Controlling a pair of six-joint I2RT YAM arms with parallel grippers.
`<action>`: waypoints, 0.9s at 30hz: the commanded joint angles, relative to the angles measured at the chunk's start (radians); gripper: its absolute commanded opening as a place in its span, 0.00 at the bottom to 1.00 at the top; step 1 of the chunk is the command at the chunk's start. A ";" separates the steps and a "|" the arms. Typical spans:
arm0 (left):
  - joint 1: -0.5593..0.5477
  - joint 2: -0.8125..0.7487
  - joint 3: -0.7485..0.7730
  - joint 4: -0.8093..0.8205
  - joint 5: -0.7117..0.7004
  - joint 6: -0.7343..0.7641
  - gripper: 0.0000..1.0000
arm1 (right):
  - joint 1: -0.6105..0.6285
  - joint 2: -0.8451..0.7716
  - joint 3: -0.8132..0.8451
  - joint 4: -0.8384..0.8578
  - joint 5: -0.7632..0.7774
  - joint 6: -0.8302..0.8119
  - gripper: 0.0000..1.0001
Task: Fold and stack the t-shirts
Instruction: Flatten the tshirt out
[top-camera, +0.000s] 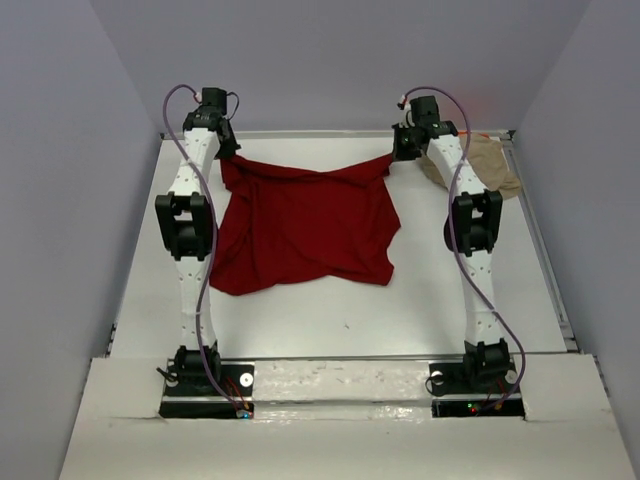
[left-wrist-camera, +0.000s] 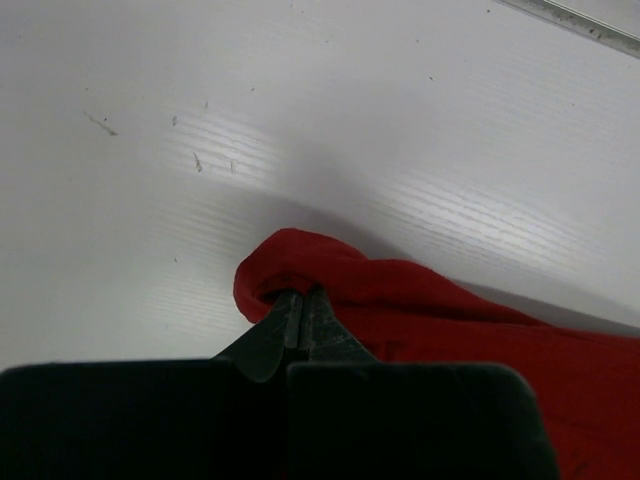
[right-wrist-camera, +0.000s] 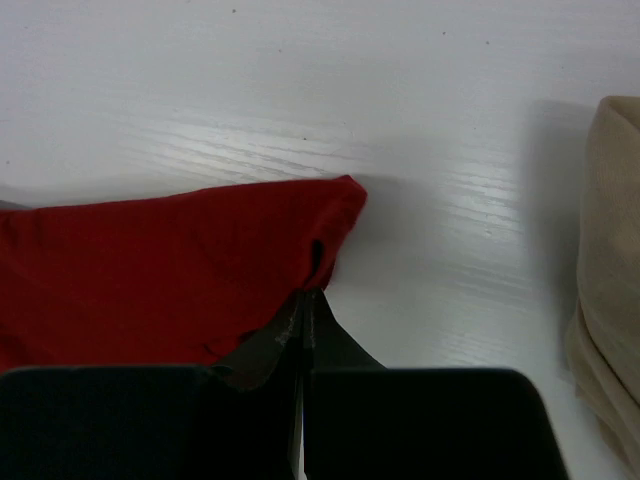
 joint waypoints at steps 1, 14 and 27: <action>0.034 0.011 0.010 0.034 0.046 -0.028 0.01 | -0.024 0.026 0.027 0.017 -0.038 -0.003 0.00; 0.079 -0.003 0.019 0.065 0.042 -0.009 0.99 | -0.024 -0.010 0.058 0.034 -0.032 -0.021 0.95; -0.157 -0.498 -0.466 0.132 -0.122 -0.043 0.99 | 0.183 -0.630 -0.684 0.242 0.028 0.051 0.00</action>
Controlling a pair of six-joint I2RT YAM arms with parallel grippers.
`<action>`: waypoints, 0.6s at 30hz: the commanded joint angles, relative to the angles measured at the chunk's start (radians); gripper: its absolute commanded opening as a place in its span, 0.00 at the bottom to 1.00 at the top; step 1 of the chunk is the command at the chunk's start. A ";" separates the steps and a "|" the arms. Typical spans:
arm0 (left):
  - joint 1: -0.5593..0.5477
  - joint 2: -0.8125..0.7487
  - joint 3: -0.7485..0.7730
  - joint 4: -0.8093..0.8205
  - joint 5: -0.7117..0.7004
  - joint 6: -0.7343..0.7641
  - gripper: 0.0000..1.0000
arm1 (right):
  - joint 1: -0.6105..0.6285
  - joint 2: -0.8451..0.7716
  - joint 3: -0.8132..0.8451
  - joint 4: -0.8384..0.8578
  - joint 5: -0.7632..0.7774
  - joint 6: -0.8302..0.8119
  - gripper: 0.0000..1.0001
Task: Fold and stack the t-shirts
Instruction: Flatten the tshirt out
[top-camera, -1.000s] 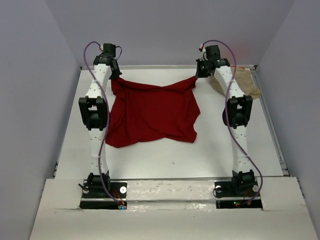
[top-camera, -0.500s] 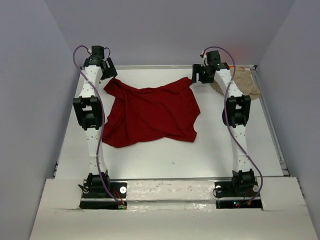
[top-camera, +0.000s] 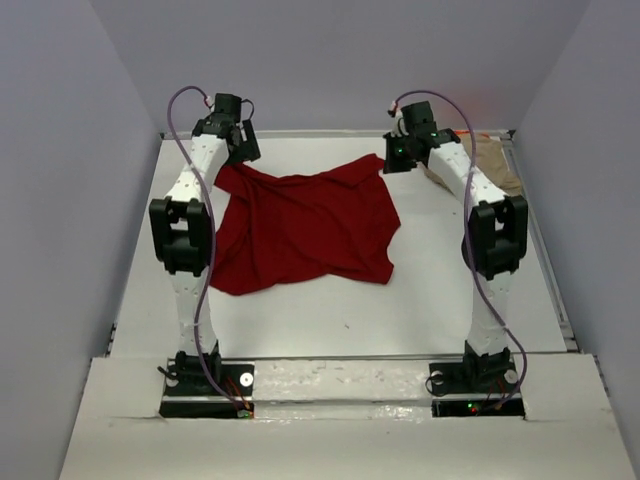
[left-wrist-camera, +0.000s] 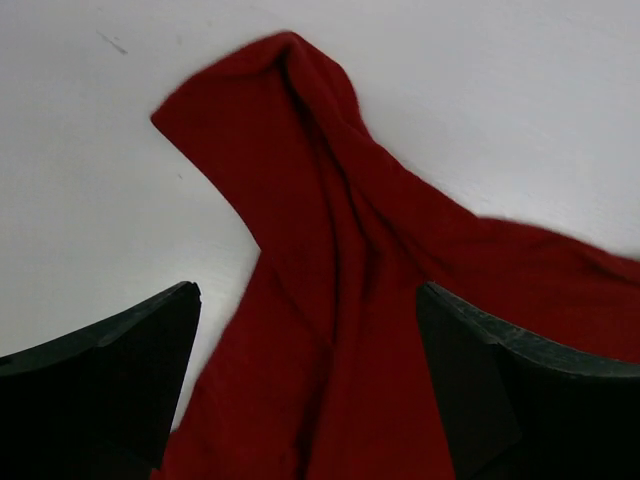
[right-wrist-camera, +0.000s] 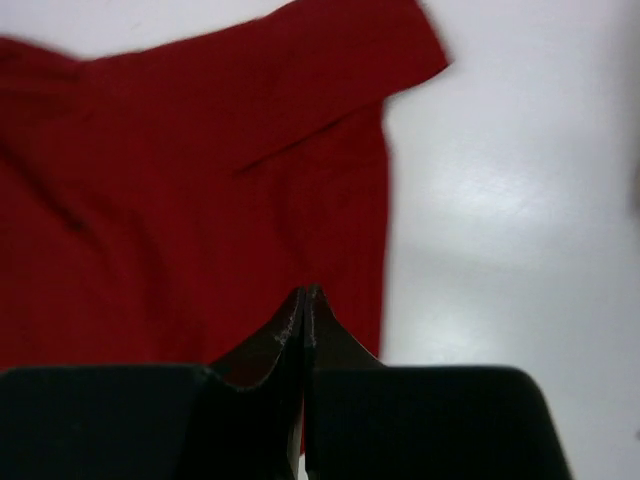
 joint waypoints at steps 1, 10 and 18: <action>-0.129 -0.333 -0.195 0.037 -0.056 -0.034 0.98 | 0.125 -0.292 -0.250 0.130 0.002 0.030 0.00; -0.297 -0.657 -0.497 0.026 -0.047 -0.065 0.78 | 0.183 -0.756 -0.716 0.188 -0.120 0.145 0.00; -0.287 -0.677 -0.609 0.095 -0.038 -0.034 0.25 | 0.193 -0.809 -0.875 0.280 -0.159 0.197 0.00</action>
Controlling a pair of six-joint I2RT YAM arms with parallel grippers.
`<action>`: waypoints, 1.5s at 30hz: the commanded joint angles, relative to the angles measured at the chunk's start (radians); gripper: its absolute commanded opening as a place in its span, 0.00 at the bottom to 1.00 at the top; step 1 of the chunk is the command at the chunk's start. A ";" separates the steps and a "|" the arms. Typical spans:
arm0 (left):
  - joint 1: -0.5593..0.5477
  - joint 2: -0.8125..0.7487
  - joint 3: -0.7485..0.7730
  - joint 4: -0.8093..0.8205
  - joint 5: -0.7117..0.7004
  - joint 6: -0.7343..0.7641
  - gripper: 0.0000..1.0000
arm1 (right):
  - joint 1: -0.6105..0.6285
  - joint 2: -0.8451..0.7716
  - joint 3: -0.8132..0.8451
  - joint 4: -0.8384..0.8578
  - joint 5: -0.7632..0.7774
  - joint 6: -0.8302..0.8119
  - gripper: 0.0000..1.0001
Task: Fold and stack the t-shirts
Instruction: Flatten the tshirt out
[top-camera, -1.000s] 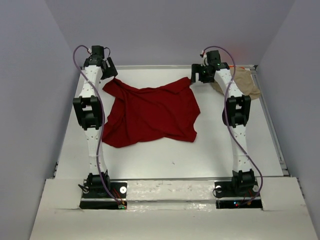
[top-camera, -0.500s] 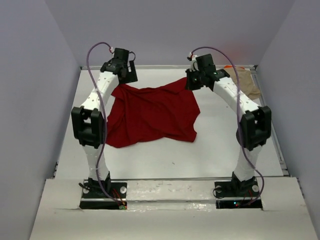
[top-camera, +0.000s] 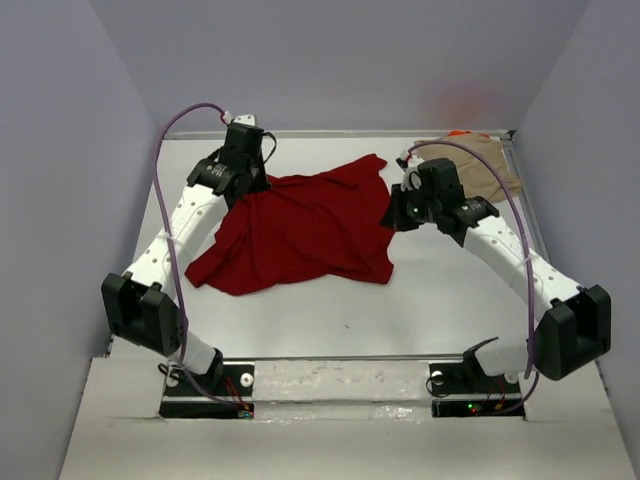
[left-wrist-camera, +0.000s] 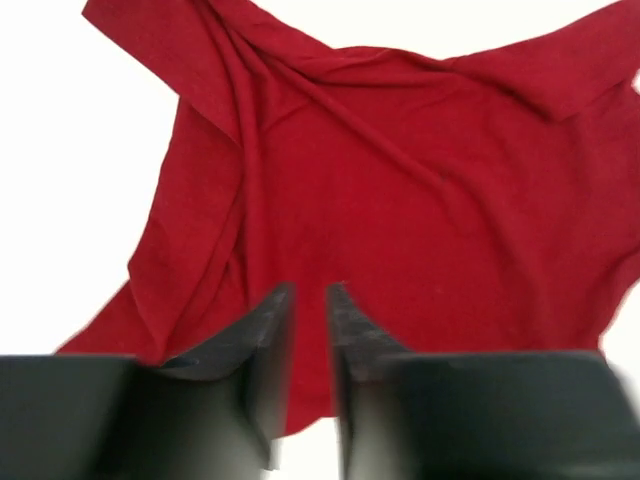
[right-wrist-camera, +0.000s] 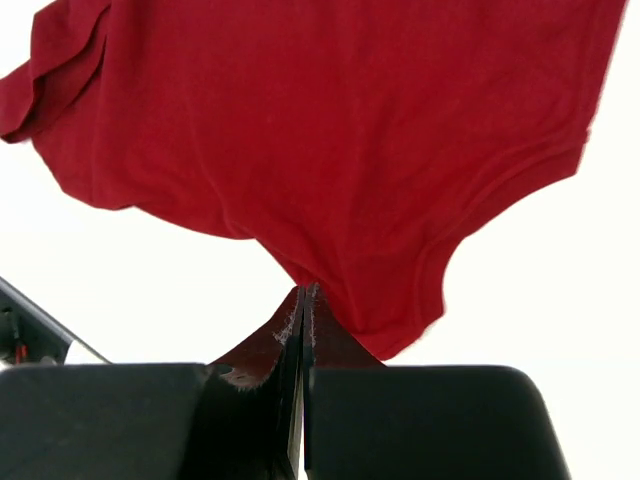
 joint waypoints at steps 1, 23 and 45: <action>0.019 0.064 -0.026 0.045 0.049 0.031 0.14 | 0.007 0.041 -0.035 0.127 -0.057 0.039 0.00; 0.143 0.431 0.259 -0.025 0.427 0.121 0.00 | 0.007 0.646 0.529 0.060 -0.074 -0.012 0.00; 0.176 0.392 0.086 0.091 0.490 0.141 0.44 | -0.181 0.685 0.324 0.411 -0.678 0.051 0.00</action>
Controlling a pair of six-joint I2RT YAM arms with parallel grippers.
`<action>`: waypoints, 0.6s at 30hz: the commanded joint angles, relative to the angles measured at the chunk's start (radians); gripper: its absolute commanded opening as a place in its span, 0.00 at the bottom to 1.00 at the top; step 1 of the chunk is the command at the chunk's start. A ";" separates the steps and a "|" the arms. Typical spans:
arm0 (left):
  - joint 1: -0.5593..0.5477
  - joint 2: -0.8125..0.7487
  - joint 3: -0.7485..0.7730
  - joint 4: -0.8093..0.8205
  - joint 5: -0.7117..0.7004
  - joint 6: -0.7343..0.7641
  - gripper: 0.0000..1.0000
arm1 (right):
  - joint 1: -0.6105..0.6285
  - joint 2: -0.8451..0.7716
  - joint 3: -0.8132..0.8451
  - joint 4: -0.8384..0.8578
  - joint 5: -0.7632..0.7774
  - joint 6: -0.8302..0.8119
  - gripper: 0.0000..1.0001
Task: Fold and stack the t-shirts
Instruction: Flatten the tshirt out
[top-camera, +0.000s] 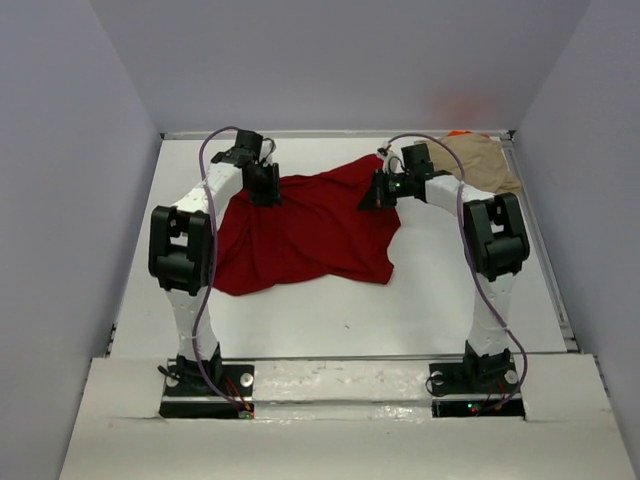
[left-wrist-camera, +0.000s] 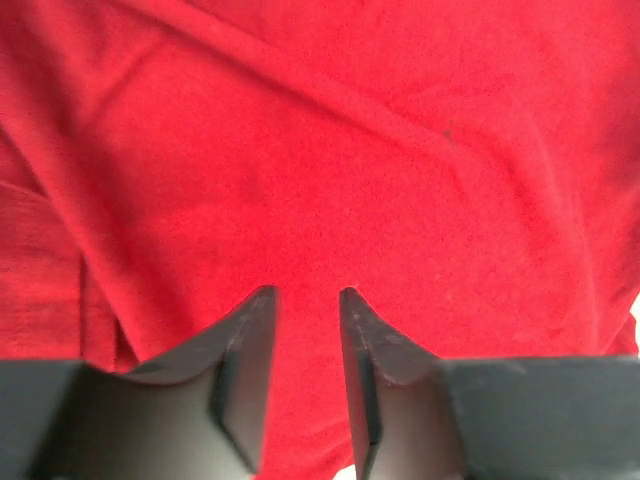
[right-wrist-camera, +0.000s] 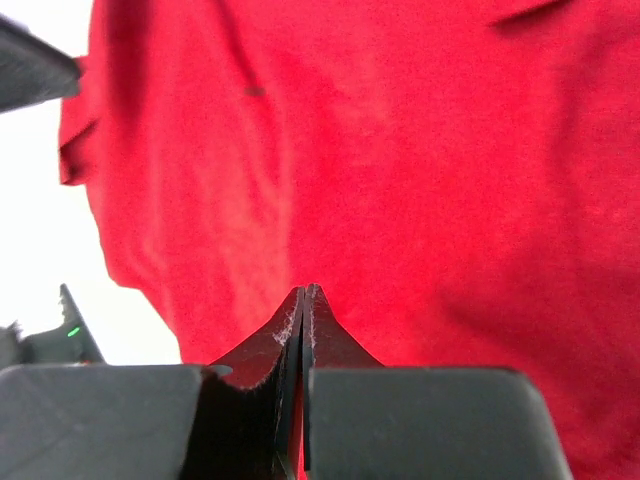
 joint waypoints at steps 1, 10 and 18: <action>0.015 -0.074 0.014 0.007 -0.016 0.015 0.44 | -0.020 -0.072 -0.029 0.144 -0.230 0.034 0.00; -0.014 -0.105 0.060 -0.034 -0.394 0.009 0.40 | -0.006 -0.106 0.136 -0.255 0.320 -0.101 0.00; -0.017 -0.080 0.060 -0.064 -0.479 -0.004 0.41 | 0.037 0.007 0.310 -0.500 0.753 -0.150 0.00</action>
